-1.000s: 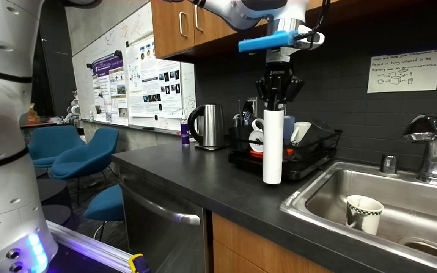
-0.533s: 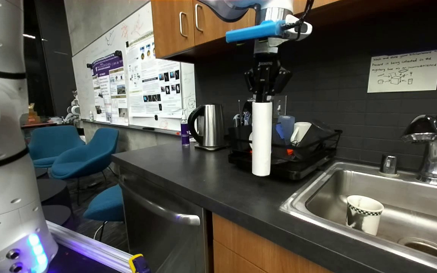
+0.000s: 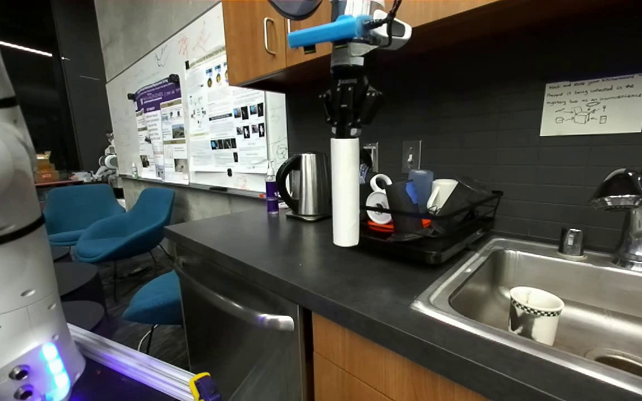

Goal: Move the paper towel roll to the left.

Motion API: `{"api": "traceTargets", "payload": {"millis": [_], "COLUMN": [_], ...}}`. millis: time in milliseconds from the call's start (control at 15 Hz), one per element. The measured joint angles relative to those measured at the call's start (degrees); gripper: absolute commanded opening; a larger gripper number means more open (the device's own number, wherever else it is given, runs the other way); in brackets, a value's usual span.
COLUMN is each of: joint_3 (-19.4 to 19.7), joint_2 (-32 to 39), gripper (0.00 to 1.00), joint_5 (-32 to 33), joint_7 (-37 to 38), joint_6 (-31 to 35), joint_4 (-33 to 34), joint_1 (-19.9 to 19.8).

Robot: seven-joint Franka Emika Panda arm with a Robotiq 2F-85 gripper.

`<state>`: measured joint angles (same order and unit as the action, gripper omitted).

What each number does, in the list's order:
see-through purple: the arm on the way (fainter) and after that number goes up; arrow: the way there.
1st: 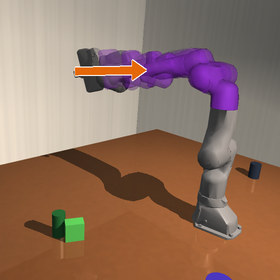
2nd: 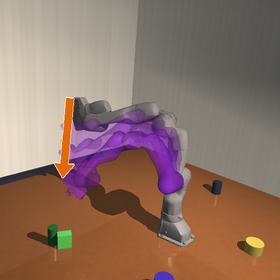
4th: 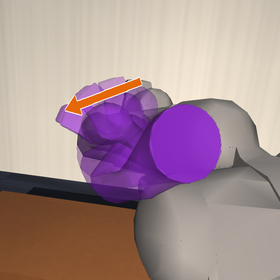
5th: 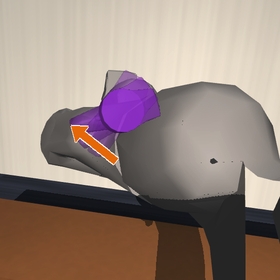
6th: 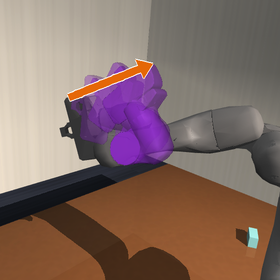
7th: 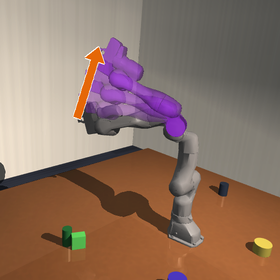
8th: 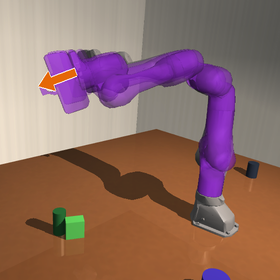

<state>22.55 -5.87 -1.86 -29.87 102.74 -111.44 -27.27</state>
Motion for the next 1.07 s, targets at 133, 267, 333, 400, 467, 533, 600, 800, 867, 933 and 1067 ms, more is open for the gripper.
{"api": "traceTargets", "payload": {"millis": [133, 267, 333, 400, 467, 533, 600, 800, 867, 933, 1067], "joint_3": [-0.5, -1.5, -2.2, -2.9, -3.7, -4.6, -5.5, -8.4, -9.3, -10.3, -12.1], "joint_2": [-3.6, -7.0, -8.6, -10.0, -11.4, -12.6, -13.7, -16.3, -16.9, -17.4, -18.1], "gripper": [0.51, 0.51, 0.51, 0.51, 0.51, 0.51, 0.51, 0.51, 0.51, 0.51, 0.51], "joint_5": [1.5, 2.5, 2.8, 3.0, 3.3, 3.7, 4.0, 4.6, 4.8, 5.0, 5.1], "joint_7": [2.1, 4.4, 5.5, 6.5, 7.4, 8.3, 9.1, 11.5, 12.3, 13.1, 14.4], "joint_6": [0.0, 0.3, 0.4, 0.7, 1.0, 1.4, 1.9, 2.7, 2.8, 2.8, 2.8], "joint_4": [-3.3, -6.6, -8.1, -9.5, -10.9, -12.1, -13.3, -15.8, -16.4, -16.8, -17.5], "joint_1": [2.1, 4.1, 5.0, 6.0, 7.0, 8.0, 9.0, 11.9, 12.9, 13.8, 15.6]}}
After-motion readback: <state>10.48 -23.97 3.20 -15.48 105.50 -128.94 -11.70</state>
